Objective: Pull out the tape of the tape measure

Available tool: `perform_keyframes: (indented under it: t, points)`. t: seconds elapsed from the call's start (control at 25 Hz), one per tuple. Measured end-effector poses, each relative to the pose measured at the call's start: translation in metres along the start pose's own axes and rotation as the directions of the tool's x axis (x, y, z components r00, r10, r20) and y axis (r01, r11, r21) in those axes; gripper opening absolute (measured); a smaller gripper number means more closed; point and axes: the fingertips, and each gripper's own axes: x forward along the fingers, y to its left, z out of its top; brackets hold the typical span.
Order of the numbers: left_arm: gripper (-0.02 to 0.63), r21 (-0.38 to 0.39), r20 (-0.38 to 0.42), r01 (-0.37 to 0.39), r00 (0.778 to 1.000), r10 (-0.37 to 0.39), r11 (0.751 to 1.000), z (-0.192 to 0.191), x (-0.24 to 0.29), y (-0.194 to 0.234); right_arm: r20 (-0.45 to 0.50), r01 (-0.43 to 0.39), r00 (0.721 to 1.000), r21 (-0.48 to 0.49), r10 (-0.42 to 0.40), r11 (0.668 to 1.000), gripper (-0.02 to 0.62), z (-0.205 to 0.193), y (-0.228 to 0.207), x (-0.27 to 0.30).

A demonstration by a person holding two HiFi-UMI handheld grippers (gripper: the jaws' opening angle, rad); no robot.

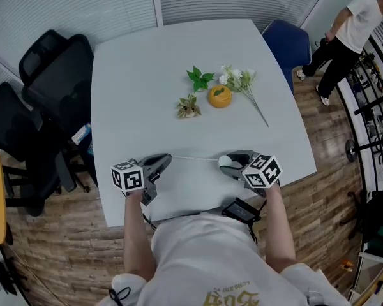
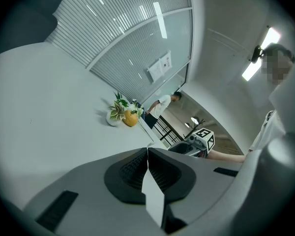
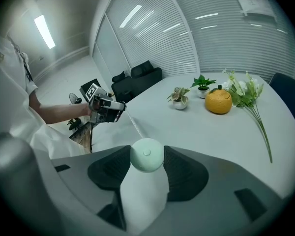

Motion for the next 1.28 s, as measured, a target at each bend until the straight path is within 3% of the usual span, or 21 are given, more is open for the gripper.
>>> perform_keyframes:
  t: [1.28]
  points:
    - [0.009,-0.047,0.005,-0.093,0.996,0.093,0.995,-0.006,-0.013,0.026,-0.065,0.050,0.997,0.022,-0.048,0.999,0.227,-0.023,-0.016,-0.007]
